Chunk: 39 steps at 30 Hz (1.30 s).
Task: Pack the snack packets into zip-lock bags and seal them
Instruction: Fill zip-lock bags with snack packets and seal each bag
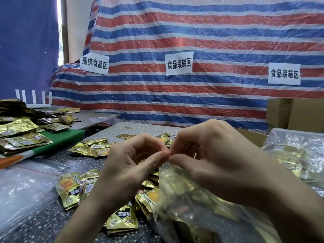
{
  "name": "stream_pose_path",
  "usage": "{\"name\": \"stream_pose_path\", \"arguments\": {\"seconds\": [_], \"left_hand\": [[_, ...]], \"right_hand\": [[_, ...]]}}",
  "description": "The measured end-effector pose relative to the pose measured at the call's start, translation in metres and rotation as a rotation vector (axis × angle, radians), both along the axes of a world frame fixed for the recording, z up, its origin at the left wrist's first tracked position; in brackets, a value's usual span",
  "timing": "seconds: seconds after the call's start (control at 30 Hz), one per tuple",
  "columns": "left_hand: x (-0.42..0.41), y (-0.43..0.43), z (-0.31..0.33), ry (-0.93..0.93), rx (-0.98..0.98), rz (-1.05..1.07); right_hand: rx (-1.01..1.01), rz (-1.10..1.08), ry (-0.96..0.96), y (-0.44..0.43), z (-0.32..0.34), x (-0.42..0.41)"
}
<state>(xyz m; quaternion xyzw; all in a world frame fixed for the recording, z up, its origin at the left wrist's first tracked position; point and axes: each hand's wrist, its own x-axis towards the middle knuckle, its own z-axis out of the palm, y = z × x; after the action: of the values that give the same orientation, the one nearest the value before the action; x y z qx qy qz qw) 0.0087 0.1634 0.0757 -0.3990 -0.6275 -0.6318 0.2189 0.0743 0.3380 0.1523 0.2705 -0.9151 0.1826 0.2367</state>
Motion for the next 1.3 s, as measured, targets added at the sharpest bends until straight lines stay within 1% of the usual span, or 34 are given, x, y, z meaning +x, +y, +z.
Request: {"name": "stream_pose_path", "arguments": {"seconds": [0.17,0.23,0.37,0.43,0.57,0.73,0.83,0.9,1.17,1.3], "left_hand": [[-0.002,-0.002,-0.003,-0.018,-0.03,-0.119],[-0.001,-0.001,-0.004,-0.012,-0.032,-0.136],[0.002,0.003,-0.007,0.108,-0.042,-0.019],[0.004,0.006,-0.01,0.159,-0.001,0.038],[0.008,0.014,-0.014,0.195,0.106,0.128],[0.0,0.004,-0.008,0.171,0.296,0.238],[-0.004,0.0,-0.007,0.189,0.315,0.255],[-0.006,0.001,-0.009,0.168,0.325,0.25],[-0.016,0.006,-0.018,0.151,0.312,0.24],[-0.024,-0.004,-0.018,0.111,0.402,0.228]], "right_hand": [[0.02,0.012,-0.041,0.001,0.003,0.006],[0.042,0.005,-0.042,0.001,0.004,0.008],[0.095,-0.05,-0.012,-0.002,0.004,0.009],[0.083,-0.058,-0.001,-0.003,0.004,0.007],[0.083,-0.057,-0.007,-0.002,0.002,0.005],[0.024,-0.042,-0.107,0.013,0.005,-0.005],[-0.007,-0.027,-0.146,0.018,0.003,-0.014],[-0.023,-0.008,-0.176,0.018,0.0,-0.02],[-0.139,0.097,-0.355,0.037,-0.004,-0.038],[-0.194,0.112,-0.405,0.052,-0.009,-0.045]]}}
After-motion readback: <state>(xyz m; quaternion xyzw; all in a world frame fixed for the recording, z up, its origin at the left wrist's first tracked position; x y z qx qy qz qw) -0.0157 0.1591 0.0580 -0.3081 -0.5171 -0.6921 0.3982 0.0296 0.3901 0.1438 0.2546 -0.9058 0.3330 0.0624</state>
